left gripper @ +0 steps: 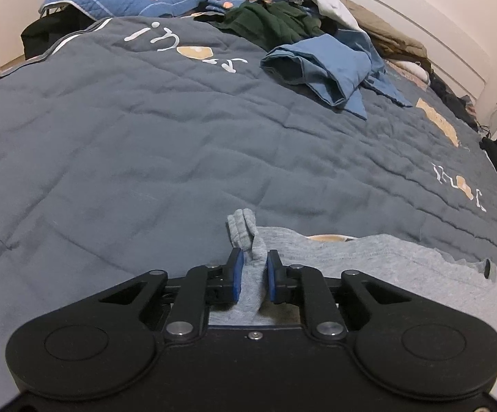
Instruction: Fold clothes
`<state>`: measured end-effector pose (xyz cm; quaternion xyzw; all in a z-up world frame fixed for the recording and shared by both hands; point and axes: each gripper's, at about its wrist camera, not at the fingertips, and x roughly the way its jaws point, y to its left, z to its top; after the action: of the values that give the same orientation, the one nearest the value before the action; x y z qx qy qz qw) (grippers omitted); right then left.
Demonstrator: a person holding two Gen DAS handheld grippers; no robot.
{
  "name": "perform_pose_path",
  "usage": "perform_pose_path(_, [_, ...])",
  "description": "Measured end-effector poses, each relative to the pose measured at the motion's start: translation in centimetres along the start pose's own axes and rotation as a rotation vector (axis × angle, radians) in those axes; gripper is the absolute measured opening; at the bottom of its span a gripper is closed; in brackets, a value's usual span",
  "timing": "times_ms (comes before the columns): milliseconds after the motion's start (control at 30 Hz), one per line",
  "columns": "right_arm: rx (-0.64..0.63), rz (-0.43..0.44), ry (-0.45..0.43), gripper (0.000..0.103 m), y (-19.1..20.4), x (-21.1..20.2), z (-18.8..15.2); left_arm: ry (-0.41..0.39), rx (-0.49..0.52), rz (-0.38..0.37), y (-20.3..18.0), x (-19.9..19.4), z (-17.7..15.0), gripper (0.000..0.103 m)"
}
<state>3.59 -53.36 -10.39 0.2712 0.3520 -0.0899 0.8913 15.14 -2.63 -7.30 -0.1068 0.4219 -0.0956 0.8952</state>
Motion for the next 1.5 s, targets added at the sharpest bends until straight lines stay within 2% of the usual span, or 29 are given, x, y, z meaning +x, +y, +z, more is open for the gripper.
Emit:
perform_pose_path(100, [-0.022,0.007,-0.019,0.045,0.4,0.2,-0.3,0.003,-0.004,-0.005,0.1,0.1,0.0,0.015])
perform_pose_path(133, [-0.026,0.003,-0.030,0.039,0.6,0.1,-0.4,0.000,-0.005,-0.005,0.1,0.1,0.0,0.015])
perform_pose_path(233, [0.007,0.007,-0.038,0.008,0.5,0.1,-0.2,-0.020,-0.006,0.000,0.2,-0.1,0.0,0.010])
perform_pose_path(700, [0.101,0.098,-0.233,0.001,1.2,-2.8,2.5,-0.220,-0.061,-0.013,0.1,-3.1,2.5,0.006])
perform_pose_path(867, [0.108,0.096,-0.240,0.001,1.1,-1.9,3.1,-0.224,-0.053,-0.015,-0.1,-2.6,2.9,0.006])
perform_pose_path(1100, [0.093,0.042,-0.164,0.001,0.5,1.5,2.4,-0.147,-0.021,0.018,-0.1,0.5,2.5,0.006])
perform_pose_path(1167, [0.054,0.026,-0.146,0.003,0.6,2.0,2.0,-0.133,-0.019,0.052,0.1,0.9,2.1,0.008])
perform_pose_path(1233, [0.012,0.008,-0.133,0.005,0.9,2.1,2.0,-0.125,-0.033,0.062,0.6,1.0,2.0,0.016])
perform_pose_path(1300, [-0.008,-0.002,-0.130,0.008,1.1,1.4,2.3,-0.154,-0.046,0.083,1.1,0.2,2.1,0.026])
perform_pose_path(1367, [-0.015,-0.015,-0.163,0.015,1.3,0.1,2.8,-0.180,-0.080,0.088,1.8,-0.8,2.4,0.034])
perform_pose_path(1400, [-0.020,-0.022,-0.182,0.018,1.5,-0.7,3.0,-0.189,-0.101,0.077,2.1,-1.4,2.5,0.035])
perform_pose_path(1467, [-0.035,-0.034,-0.216,0.036,2.0,-2.2,3.2,-0.199,-0.124,0.052,2.4,-2.6,2.6,0.035])
perform_pose_path(1500, [-0.045,-0.033,-0.223,0.039,2.4,-2.9,3.1,-0.201,-0.125,0.037,2.3,-3.1,2.6,0.035])
